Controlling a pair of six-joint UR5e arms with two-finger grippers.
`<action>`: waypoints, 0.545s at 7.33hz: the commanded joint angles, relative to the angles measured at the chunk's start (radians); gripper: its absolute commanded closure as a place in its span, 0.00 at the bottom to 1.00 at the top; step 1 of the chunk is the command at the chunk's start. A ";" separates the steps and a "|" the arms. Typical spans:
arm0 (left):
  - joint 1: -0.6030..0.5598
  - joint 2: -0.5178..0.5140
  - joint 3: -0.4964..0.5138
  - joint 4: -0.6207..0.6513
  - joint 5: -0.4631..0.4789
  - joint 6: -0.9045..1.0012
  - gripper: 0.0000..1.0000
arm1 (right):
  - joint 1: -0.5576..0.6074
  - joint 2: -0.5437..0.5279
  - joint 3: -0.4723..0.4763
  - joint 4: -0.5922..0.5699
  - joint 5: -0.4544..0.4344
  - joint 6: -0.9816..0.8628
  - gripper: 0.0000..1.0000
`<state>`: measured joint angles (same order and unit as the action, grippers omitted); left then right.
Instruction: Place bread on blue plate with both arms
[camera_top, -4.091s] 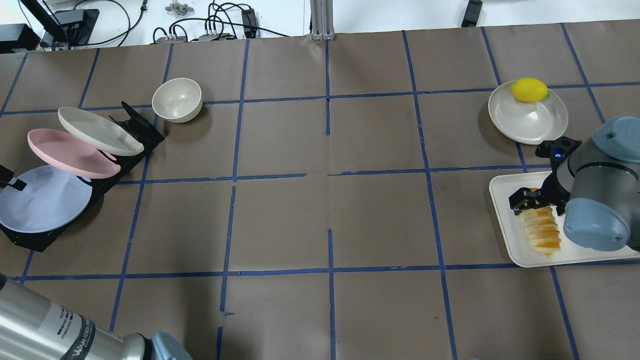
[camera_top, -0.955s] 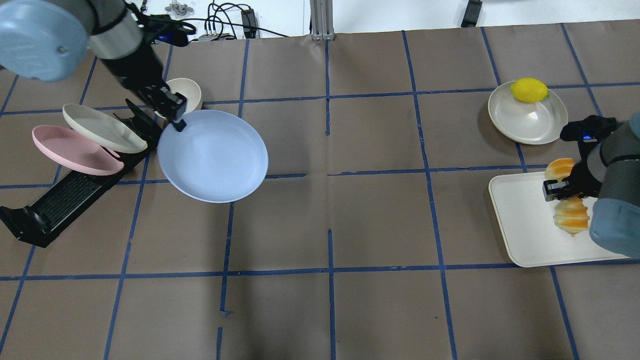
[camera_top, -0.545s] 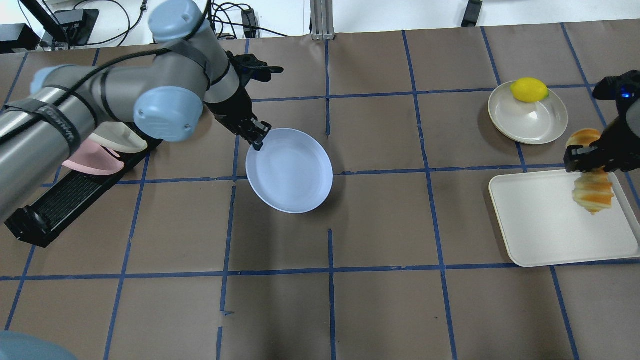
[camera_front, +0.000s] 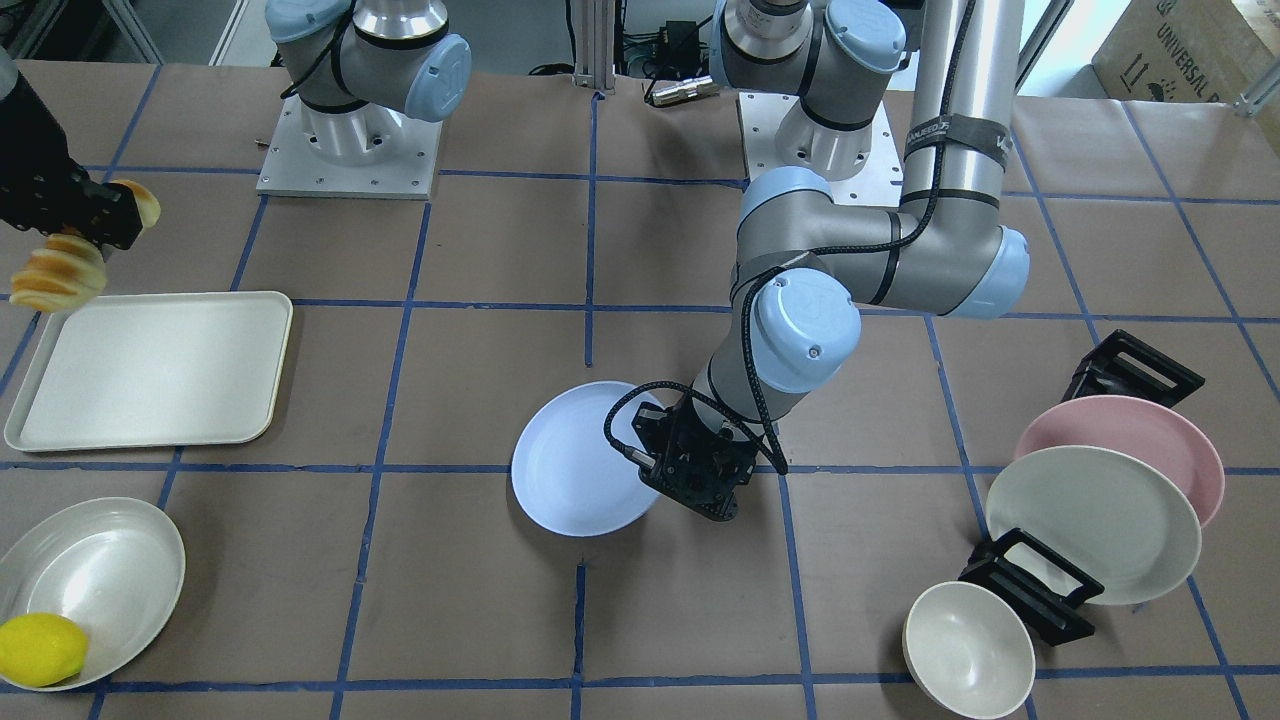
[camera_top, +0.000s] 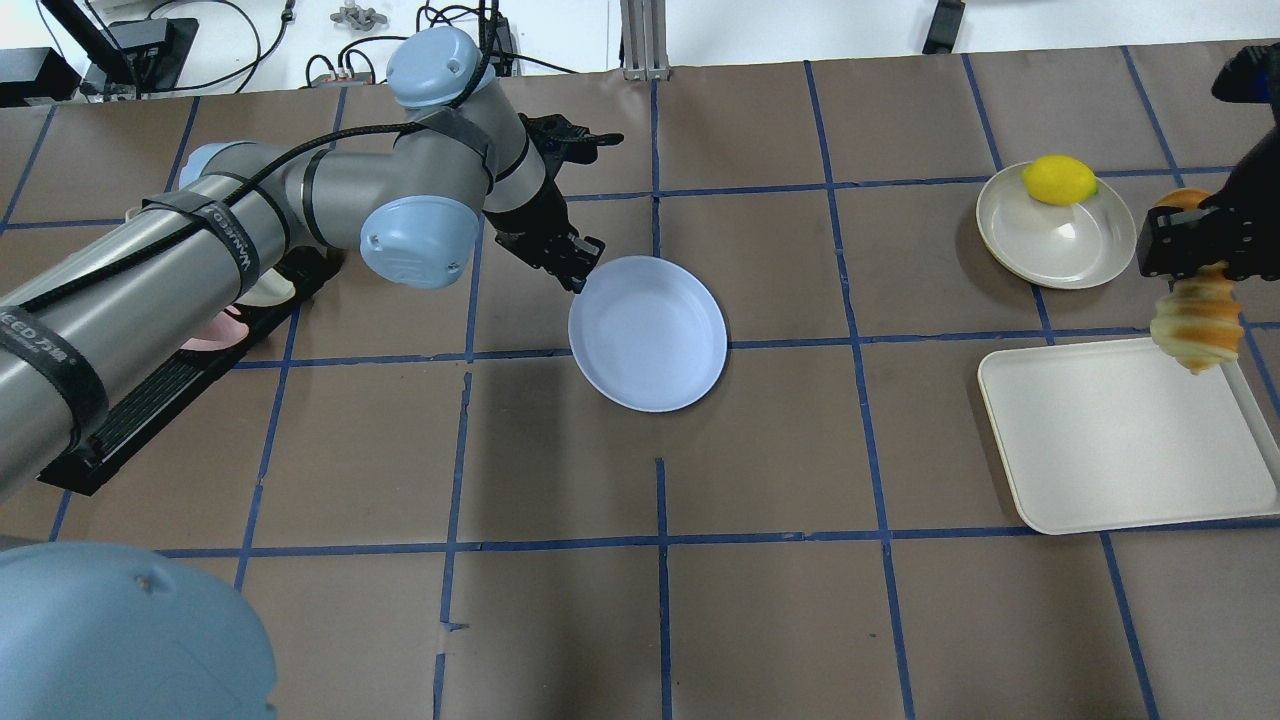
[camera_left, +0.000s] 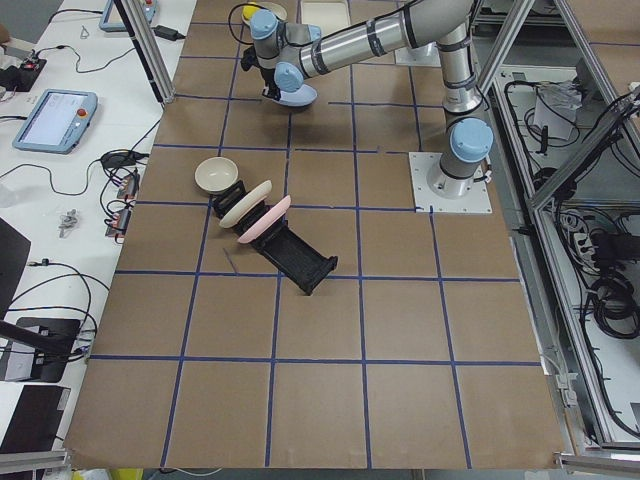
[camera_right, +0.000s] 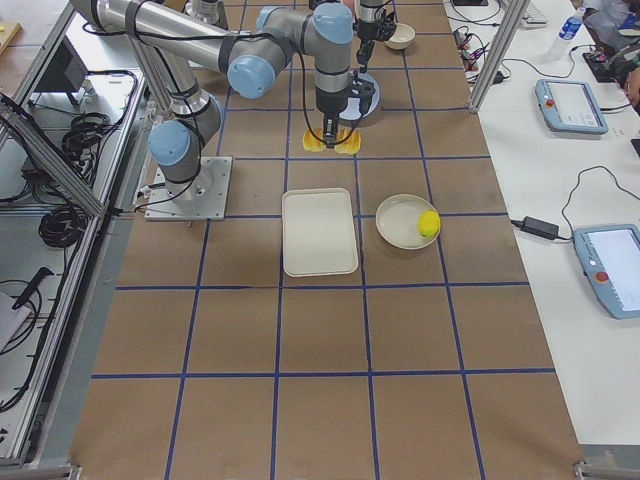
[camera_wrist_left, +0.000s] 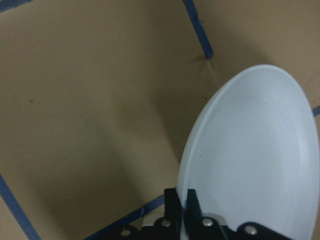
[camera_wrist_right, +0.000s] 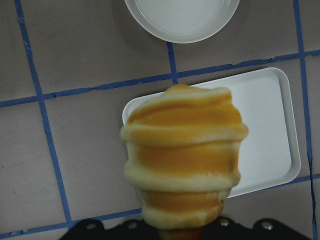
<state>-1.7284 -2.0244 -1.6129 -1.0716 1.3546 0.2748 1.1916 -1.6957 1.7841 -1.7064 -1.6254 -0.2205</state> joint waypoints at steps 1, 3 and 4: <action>0.003 0.003 0.001 0.022 -0.017 -0.079 0.07 | 0.110 0.052 -0.119 0.092 -0.010 0.091 0.96; 0.038 0.038 0.021 0.007 0.001 -0.106 0.00 | 0.208 0.149 -0.251 0.181 -0.014 0.185 0.96; 0.094 0.091 0.033 -0.086 0.027 -0.102 0.00 | 0.261 0.183 -0.279 0.197 -0.016 0.225 0.96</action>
<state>-1.6898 -1.9843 -1.5943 -1.0790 1.3576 0.1747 1.3848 -1.5633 1.5600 -1.5451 -1.6390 -0.0485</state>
